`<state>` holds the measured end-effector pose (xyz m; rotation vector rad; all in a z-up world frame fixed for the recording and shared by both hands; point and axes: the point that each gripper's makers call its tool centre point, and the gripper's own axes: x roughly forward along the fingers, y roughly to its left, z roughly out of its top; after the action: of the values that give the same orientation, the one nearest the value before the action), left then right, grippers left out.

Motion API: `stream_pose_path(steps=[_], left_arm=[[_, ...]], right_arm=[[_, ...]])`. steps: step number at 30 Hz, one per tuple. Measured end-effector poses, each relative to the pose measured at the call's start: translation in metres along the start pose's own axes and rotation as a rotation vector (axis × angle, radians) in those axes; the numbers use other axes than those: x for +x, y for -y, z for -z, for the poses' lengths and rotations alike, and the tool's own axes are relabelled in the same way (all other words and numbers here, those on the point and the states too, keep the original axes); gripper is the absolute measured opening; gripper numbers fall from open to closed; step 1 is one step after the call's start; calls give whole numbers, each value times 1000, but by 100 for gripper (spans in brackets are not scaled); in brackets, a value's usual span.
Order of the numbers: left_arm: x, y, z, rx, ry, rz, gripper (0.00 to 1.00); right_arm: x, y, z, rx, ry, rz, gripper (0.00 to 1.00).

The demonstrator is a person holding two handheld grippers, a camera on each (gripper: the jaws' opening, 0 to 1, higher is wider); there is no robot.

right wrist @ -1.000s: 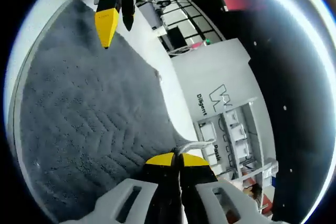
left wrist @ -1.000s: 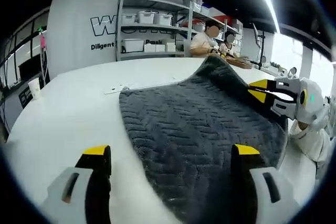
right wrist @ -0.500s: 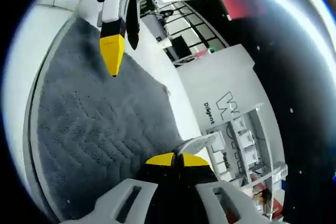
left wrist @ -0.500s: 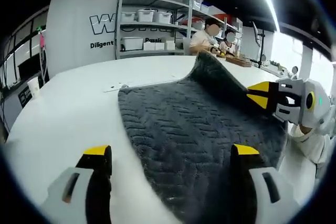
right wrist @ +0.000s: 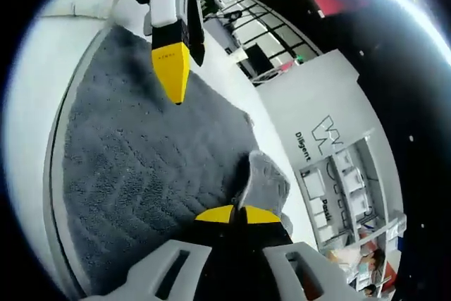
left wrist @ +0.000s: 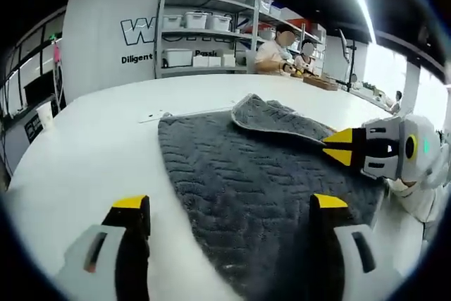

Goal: Open the folded towel by lifting each exposed corner and separating the folded layers until the towel lies flat within the target outline without major curled edges

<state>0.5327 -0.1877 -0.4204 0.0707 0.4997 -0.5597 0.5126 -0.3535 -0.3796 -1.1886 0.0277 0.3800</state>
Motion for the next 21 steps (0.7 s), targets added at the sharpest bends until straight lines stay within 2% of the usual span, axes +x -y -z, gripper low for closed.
stream_pose_path(steps=[2, 5, 8, 9, 10, 13, 14, 17, 21], left_arm=[[0, 1, -1, -2, 3, 4, 92], [0, 1, 0, -5, 0, 2, 92], [0, 0, 1, -6, -6, 2, 92], [1, 1, 1, -6, -8, 4, 92], [1, 2, 4, -5, -23, 10, 92], [1, 2, 4, -4, -22, 6, 92], [1, 2, 3, -4, -20, 7, 92], [1, 4, 2, -8, -13, 16, 92], [2, 10, 0, -18, -5, 45, 92]], right_arm=[[2, -14, -8, 43, 24, -58, 0], [7, -33, -4, 57, -11, -136, 0], [6, -36, -4, 50, -18, -141, 3], [3, -31, -10, 62, 5, -123, 8], [-1, -19, -21, 105, 56, -71, 12], [-7, -7, -26, 135, 83, -38, 26], [-8, -5, -27, 151, 94, -38, 31], [-8, -1, -30, 223, 123, -46, 54], [-11, 4, -27, 307, 125, -71, 81]])
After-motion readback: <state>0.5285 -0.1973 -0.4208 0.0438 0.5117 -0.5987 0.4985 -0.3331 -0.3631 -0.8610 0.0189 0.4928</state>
